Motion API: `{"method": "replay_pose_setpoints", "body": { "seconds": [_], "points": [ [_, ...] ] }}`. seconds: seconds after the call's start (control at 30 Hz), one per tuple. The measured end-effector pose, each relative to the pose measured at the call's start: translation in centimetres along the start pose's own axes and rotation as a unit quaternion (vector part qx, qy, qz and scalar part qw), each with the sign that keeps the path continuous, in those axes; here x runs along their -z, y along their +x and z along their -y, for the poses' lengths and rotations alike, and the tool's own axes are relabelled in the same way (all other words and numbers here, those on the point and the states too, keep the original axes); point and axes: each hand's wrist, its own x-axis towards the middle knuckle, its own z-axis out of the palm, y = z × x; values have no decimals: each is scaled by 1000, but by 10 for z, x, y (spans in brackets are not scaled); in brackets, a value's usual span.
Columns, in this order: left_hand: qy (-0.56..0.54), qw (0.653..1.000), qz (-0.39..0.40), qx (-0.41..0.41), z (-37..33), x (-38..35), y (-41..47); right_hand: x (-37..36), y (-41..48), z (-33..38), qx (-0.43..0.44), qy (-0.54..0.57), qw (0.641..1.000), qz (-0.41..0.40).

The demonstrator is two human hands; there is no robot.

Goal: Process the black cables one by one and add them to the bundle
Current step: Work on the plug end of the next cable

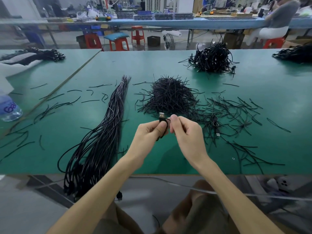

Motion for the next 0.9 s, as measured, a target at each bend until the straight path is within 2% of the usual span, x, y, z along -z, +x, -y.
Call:
{"method": "replay_pose_setpoints", "body": {
  "seconds": [0.07, 0.13, 0.2, 0.23, 0.27, 0.33, 0.37, 0.43, 0.5, 0.57, 0.67, 0.77, 0.83, 0.9],
  "points": [
    [-196, 979, 0, 58, -3, -5, 6, -6, -4, 1, 11, -9, 1000, 23],
    [-415, 905, -5, 93, -9, -3, 14, -11, -8, -4, 15, -16, 997, 68],
    [-534, 839, -18, 106, -16, 7, 20, -11, -11, -12, 12, -35, 994, 104],
    [-551, 827, -13, 110, -17, 12, 22, -9, -11, -16, 10, -44, 993, 112],
    [-548, 829, -1, 113, -18, 17, 21, -6, -9, -21, 6, -54, 992, 115],
    [-480, 869, 23, 116, -19, 26, 17, 3, -3, -28, -2, -74, 990, 118],
    [-408, 906, 33, 104, -19, 30, 13, 8, 0, -30, -3, -86, 989, 119],
    [-187, 979, 70, 46, -17, 33, 6, 16, 8, -30, 4, -119, 986, 120],
    [10, 993, 120, -16, -12, 27, 1, 21, 15, -27, 8, -139, 985, 105],
    [92, 985, 136, -49, -6, 17, -5, 19, 21, -21, -8, -104, 993, 60],
    [134, 984, 92, -79, 4, 3, -7, 7, 21, -13, -48, -22, 999, 7],
    [126, 988, 26, -82, 9, -7, -1, -3, 16, -7, -34, -33, 999, -7],
    [27, 998, -27, -42, 12, -10, 0, -4, 11, -4, -15, -49, 999, -5],
    [-130, 989, -63, 28, 15, -12, 3, -6, 5, -4, 12, -85, 996, 20]
  ]
}}
